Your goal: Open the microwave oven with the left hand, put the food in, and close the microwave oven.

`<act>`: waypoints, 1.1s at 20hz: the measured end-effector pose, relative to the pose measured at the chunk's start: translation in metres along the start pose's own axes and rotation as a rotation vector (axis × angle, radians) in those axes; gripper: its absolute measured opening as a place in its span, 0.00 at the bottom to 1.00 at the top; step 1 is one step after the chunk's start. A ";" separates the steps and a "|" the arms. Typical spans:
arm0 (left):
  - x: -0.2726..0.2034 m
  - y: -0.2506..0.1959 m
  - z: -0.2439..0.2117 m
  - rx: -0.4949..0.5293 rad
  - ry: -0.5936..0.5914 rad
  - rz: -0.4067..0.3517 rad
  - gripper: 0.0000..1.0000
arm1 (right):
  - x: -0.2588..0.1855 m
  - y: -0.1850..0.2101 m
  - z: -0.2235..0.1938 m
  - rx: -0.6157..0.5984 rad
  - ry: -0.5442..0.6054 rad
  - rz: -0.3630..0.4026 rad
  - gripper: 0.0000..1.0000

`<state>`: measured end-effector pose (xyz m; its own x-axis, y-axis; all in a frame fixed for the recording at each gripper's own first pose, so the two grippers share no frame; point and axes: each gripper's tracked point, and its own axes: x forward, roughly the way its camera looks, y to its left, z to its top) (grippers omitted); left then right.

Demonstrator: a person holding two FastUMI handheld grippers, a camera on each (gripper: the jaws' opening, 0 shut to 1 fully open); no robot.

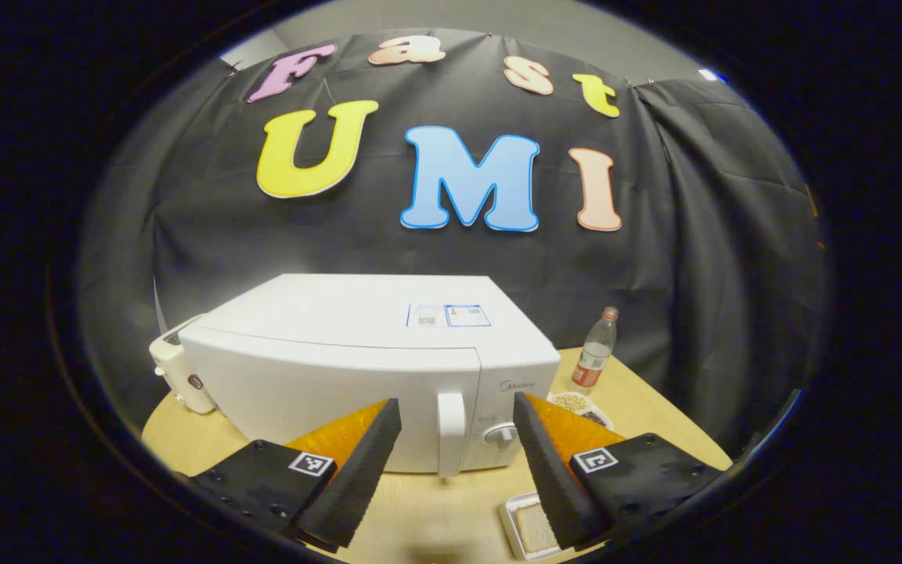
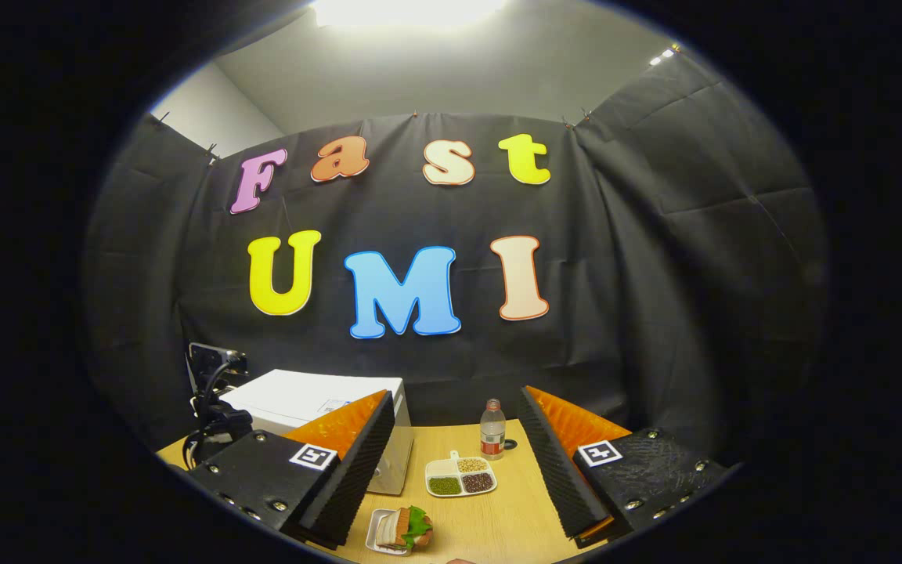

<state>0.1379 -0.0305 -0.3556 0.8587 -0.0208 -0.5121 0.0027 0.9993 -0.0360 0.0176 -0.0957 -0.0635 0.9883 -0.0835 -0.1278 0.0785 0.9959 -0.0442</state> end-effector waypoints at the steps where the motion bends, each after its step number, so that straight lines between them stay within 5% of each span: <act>1: 0.009 0.002 -0.011 0.017 0.020 0.010 0.97 | 0.001 -0.003 0.000 0.000 0.002 -0.005 0.96; 6: 0.038 0.003 -0.042 0.016 0.083 0.011 0.92 | 0.007 -0.012 0.000 -0.015 0.010 -0.025 0.96; 7: 0.043 0.006 -0.044 0.023 0.087 0.017 0.71 | 0.007 -0.011 -0.002 -0.017 0.015 -0.025 0.96; 8: 0.041 0.004 -0.045 0.004 0.094 -0.002 0.68 | 0.006 -0.010 -0.003 -0.015 0.022 -0.023 0.96; 10: 0.045 -0.002 -0.048 0.006 0.099 -0.022 0.33 | 0.007 -0.006 -0.006 -0.006 0.032 -0.015 0.96; 17: 0.041 -0.001 -0.048 0.042 0.106 -0.034 0.10 | -0.002 0.005 -0.006 -0.007 0.029 0.002 0.96; 22: 0.005 -0.001 -0.057 0.067 0.102 -0.047 0.10 | -0.012 0.004 -0.003 -0.009 0.017 -0.013 0.96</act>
<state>0.1126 -0.0332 -0.4072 0.8003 -0.0668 -0.5959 0.0787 0.9969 -0.0061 0.0059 -0.0911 -0.0651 0.9848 -0.0970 -0.1443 0.0900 0.9944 -0.0546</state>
